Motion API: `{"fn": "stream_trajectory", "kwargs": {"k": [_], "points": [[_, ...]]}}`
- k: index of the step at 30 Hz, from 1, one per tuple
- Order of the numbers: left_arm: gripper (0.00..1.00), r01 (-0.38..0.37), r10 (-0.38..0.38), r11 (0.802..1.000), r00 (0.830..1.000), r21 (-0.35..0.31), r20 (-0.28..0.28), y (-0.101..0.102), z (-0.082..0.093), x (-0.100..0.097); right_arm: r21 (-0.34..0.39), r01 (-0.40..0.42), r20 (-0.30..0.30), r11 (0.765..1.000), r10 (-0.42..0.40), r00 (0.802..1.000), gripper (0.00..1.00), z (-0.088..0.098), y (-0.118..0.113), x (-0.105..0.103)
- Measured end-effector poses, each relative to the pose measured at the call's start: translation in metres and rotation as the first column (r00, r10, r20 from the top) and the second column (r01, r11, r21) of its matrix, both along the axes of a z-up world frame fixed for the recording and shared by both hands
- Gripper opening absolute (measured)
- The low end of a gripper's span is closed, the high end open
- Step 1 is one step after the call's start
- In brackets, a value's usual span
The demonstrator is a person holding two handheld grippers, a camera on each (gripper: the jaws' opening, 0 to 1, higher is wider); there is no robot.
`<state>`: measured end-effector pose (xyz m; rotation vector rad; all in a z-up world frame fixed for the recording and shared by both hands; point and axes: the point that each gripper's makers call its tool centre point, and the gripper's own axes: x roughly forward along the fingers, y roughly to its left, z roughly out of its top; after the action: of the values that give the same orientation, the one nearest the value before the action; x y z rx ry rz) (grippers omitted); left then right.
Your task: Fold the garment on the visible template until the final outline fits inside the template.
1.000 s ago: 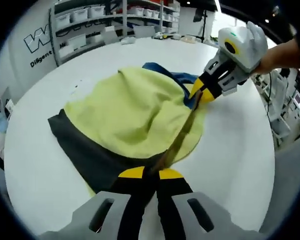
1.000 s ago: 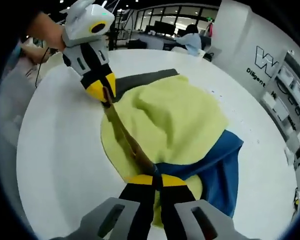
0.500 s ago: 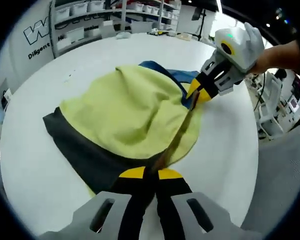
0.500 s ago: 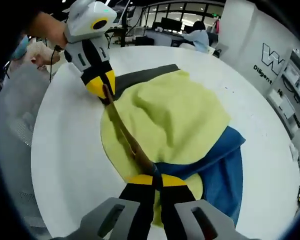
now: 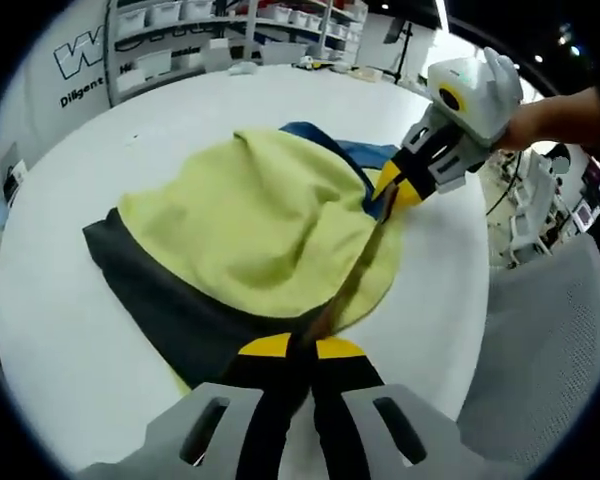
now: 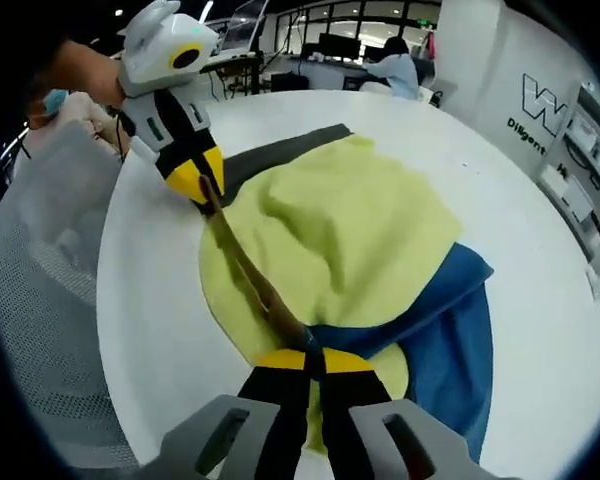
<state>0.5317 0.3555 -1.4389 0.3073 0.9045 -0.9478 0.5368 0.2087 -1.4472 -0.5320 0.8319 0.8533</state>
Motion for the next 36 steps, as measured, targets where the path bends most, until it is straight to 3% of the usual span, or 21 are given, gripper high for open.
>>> {"fn": "stream_trajectory", "kwargs": {"k": [13,19,30,36], "points": [[0.04,0.009,-0.009,1.0,1.0,0.01,-0.018,0.007,0.0,-0.037,0.002,-0.036,-0.065,0.999,0.036,0.997,0.0,0.0,0.009,-0.032],[0.04,-0.011,0.01,1.0,0.999,-0.025,-0.044,0.009,0.0,-0.051,0.033,-0.024,-0.12,0.999,0.028,0.992,0.0,-0.001,0.009,-0.048],[0.04,0.027,-0.028,1.0,0.998,-0.012,-0.061,0.01,0.001,-0.068,0.051,-0.025,-0.165,0.998,0.033,0.986,0.0,-0.002,0.015,-0.069],[0.04,0.065,-0.066,0.998,0.997,-0.013,-0.046,0.009,0.008,-0.066,0.049,-0.032,-0.176,0.998,0.04,0.984,0.0,0.004,0.014,-0.068]]}}
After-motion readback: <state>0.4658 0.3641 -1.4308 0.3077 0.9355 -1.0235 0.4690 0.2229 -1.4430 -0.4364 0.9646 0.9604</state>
